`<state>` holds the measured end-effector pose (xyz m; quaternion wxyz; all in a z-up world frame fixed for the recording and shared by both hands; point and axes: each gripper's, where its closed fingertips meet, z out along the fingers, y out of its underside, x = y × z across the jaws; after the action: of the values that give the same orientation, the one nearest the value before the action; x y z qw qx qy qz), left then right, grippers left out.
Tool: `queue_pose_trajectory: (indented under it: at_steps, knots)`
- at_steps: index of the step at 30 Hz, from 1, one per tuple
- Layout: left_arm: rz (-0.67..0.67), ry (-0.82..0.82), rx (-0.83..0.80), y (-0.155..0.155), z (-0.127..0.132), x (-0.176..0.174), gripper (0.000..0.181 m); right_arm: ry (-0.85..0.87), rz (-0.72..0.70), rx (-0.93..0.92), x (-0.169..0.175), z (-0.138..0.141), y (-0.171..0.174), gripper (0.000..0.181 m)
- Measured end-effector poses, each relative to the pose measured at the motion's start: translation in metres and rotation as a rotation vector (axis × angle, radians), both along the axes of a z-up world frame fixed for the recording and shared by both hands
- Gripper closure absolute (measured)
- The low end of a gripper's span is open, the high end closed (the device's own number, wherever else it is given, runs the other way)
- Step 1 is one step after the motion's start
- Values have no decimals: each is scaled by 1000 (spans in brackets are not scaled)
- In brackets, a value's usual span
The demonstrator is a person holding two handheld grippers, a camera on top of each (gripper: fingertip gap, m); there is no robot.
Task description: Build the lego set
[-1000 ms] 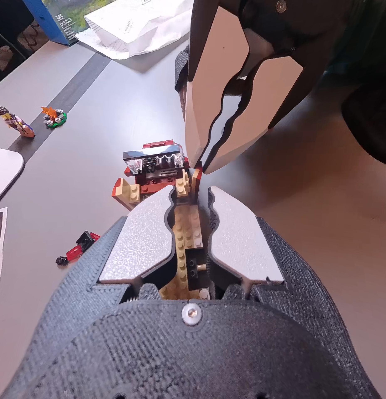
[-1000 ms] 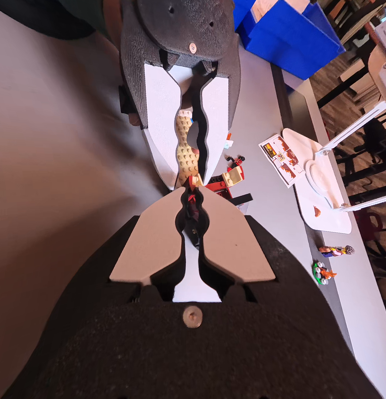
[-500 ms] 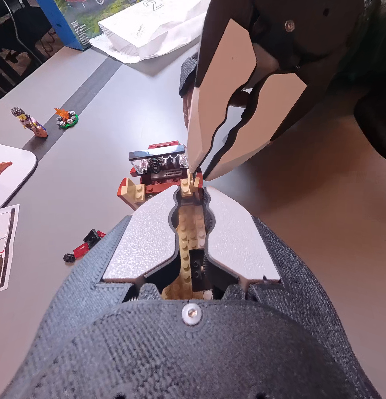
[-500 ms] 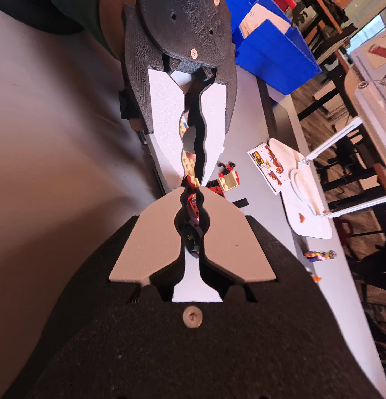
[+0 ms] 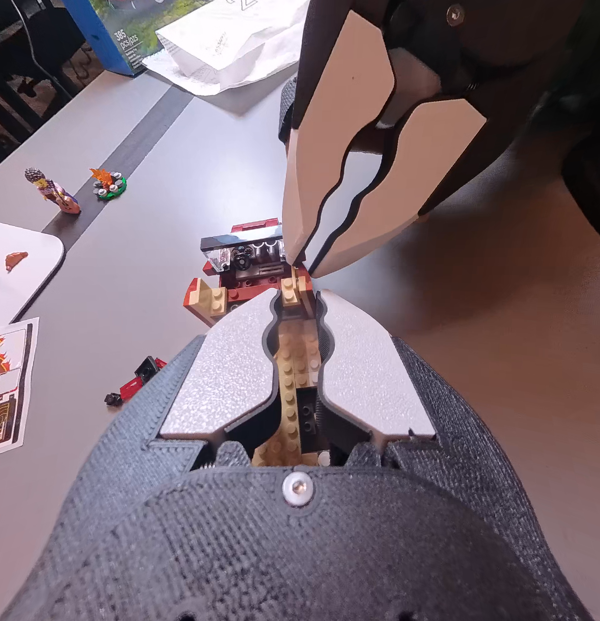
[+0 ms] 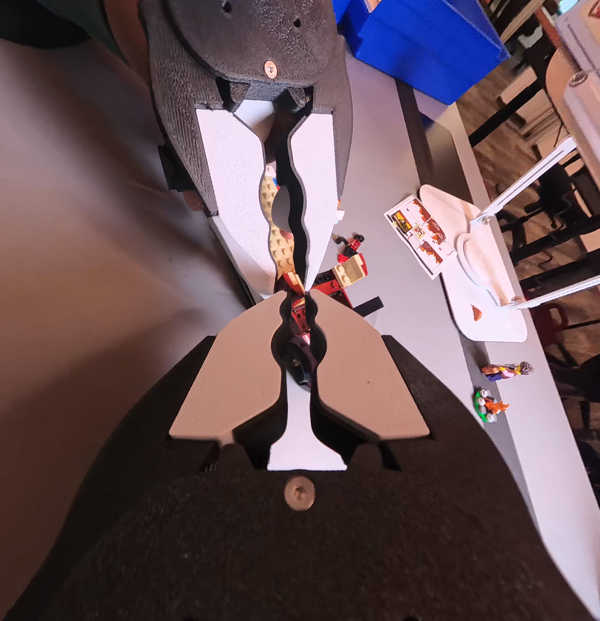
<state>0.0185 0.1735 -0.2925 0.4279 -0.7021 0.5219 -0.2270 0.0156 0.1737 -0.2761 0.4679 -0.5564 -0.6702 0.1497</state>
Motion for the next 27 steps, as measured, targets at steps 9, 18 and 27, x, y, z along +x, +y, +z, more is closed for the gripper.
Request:
queue_pose_trajectory:
  at_steps: [9,18,27]
  knots:
    - [2,17,-7,0,0,3,162,-76,-32,-62,4,-1,-1,170]
    - [-44,57,42,-2,-1,3,162,-145,42,-153,0,-6,-2,167]
    - [-140,36,38,-13,0,1,162,-137,91,-273,-2,-6,-15,171]
